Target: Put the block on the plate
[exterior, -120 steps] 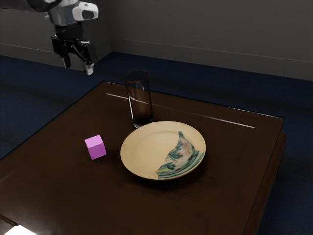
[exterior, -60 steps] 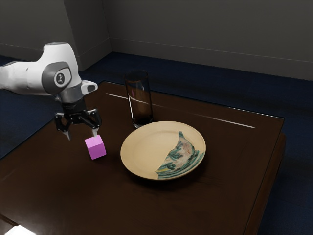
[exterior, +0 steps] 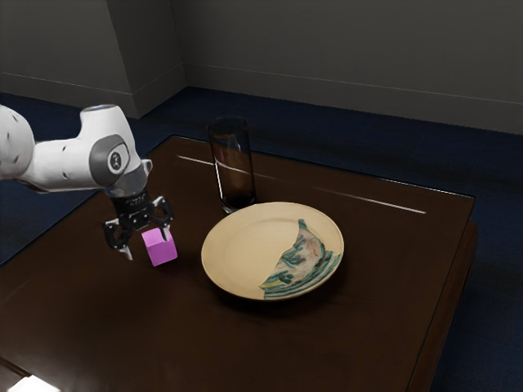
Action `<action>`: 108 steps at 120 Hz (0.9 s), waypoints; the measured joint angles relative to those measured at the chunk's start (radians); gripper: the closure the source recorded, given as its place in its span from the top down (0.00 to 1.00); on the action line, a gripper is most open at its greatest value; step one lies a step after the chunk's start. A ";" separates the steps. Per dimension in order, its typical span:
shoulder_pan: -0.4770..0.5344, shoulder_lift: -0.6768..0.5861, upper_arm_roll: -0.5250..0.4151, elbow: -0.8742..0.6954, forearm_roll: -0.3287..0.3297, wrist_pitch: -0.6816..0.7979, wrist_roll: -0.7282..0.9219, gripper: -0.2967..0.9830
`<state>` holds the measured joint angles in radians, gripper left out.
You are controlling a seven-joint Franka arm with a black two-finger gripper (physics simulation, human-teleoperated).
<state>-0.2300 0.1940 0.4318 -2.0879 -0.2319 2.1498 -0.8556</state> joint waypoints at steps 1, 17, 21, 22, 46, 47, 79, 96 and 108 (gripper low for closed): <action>0.000 0.004 0.000 0.001 0.000 0.002 -0.004 0.77; 0.002 0.043 -0.010 0.013 0.024 0.025 -0.060 0.77; 0.002 0.055 -0.017 0.029 0.031 0.031 -0.071 0.77; 0.001 0.057 -0.018 0.033 0.033 0.032 -0.074 0.77; 0.045 0.165 -0.026 0.172 0.070 0.028 -0.104 0.77; 0.047 0.168 -0.026 0.174 0.070 0.028 -0.104 0.77; 0.057 0.259 -0.049 0.234 0.044 0.030 -0.113 0.77; 0.089 0.300 -0.051 0.272 0.010 0.027 -0.105 0.77; 0.108 0.331 -0.065 0.303 -0.007 0.024 -0.099 0.77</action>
<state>-0.1221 0.5251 0.3665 -1.7847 -0.2388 2.1741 -0.9547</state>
